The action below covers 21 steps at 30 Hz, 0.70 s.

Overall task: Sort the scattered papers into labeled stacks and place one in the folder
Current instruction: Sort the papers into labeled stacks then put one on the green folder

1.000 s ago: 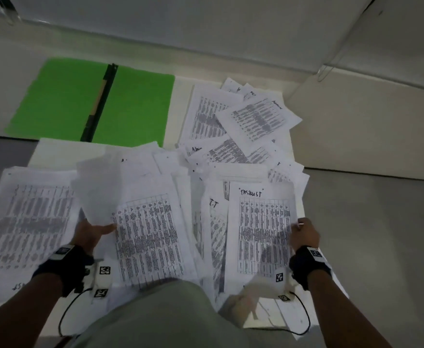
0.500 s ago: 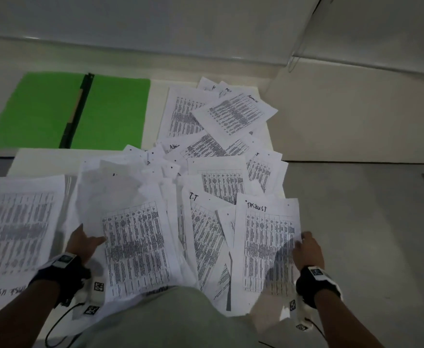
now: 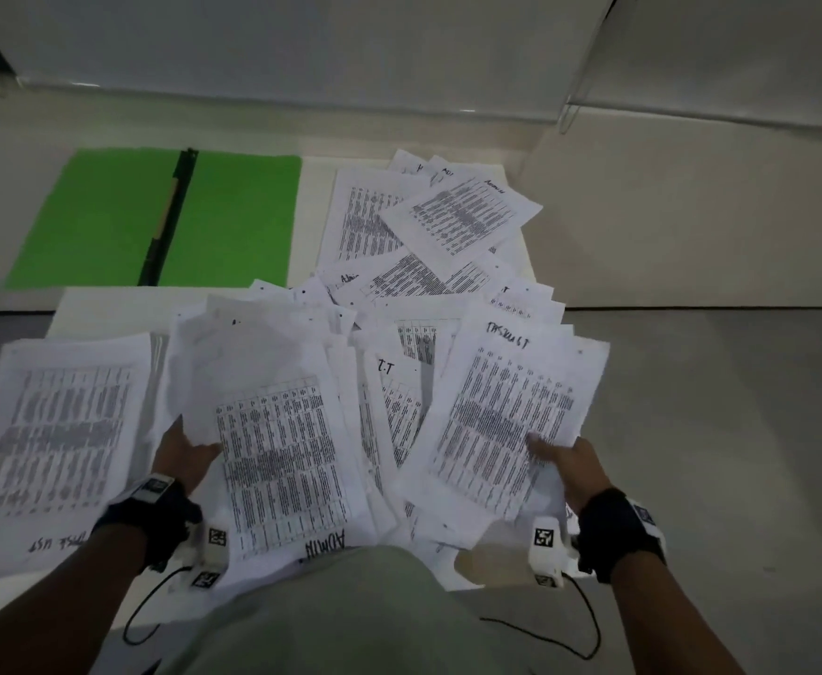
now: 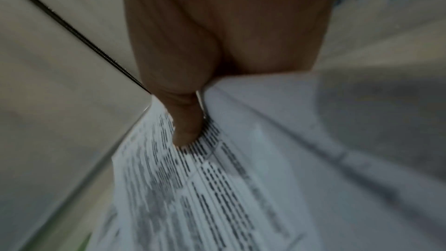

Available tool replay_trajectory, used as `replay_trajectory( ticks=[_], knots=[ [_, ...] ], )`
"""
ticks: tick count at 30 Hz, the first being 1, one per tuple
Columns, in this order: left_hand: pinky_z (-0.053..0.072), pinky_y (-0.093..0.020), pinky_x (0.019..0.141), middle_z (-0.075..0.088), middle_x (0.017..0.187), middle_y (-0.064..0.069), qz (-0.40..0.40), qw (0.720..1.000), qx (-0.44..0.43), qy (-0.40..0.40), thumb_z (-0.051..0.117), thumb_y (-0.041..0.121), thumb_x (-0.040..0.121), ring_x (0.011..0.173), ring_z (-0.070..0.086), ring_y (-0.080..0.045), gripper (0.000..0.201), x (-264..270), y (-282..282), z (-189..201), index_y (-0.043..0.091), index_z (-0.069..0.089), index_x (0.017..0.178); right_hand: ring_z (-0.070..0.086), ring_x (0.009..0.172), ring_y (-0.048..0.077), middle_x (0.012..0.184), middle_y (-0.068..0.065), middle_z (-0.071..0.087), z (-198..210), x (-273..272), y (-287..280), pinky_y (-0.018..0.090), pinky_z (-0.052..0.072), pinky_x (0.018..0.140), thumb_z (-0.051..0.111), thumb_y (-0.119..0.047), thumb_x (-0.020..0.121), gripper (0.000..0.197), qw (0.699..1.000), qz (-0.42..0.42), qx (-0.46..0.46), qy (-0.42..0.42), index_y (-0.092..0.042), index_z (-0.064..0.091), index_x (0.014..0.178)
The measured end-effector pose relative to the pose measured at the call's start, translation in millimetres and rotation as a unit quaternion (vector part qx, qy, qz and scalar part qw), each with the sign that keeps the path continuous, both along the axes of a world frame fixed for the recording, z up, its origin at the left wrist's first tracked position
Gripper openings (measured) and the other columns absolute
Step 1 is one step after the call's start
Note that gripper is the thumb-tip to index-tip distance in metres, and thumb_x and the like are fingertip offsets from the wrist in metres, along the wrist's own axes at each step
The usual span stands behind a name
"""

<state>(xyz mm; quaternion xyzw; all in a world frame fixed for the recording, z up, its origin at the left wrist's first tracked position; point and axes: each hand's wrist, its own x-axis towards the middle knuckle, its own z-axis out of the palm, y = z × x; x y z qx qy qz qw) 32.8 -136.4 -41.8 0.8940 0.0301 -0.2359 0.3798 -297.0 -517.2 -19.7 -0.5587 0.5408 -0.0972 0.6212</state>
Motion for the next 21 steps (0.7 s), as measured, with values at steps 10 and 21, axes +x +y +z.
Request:
replay_trajectory(
  ticks=[10,21],
  knots=[
    [0.046,-0.05,0.096,0.06,0.123,-0.027,-0.015,0.999,0.025,-0.015,0.069,-0.005,0.077,0.109,0.059,-0.043,0.069,14.6,37.0,4.1,0.004,0.041,0.139,0.057,0.064,0.015,0.079,0.007,0.061,-30.4,68.9,93.2,0.025,0.048,0.055,0.088,-0.045,0.059,0.055,0.988,0.083,-0.056,0.116,-0.01,0.047,0.07],
    [0.044,-0.046,0.093,0.058,0.124,-0.027,-0.044,0.998,0.038,0.016,0.067,-0.008,0.077,0.111,0.056,-0.041,0.062,13.1,47.6,-8.2,-0.001,0.045,0.135,0.063,0.08,0.018,0.094,0.01,0.07,-18.5,111.0,159.6,0.021,0.049,0.066,0.078,-0.021,0.078,0.031,0.946,0.244,-0.118,0.177,-0.003,0.067,0.102]
  ],
)
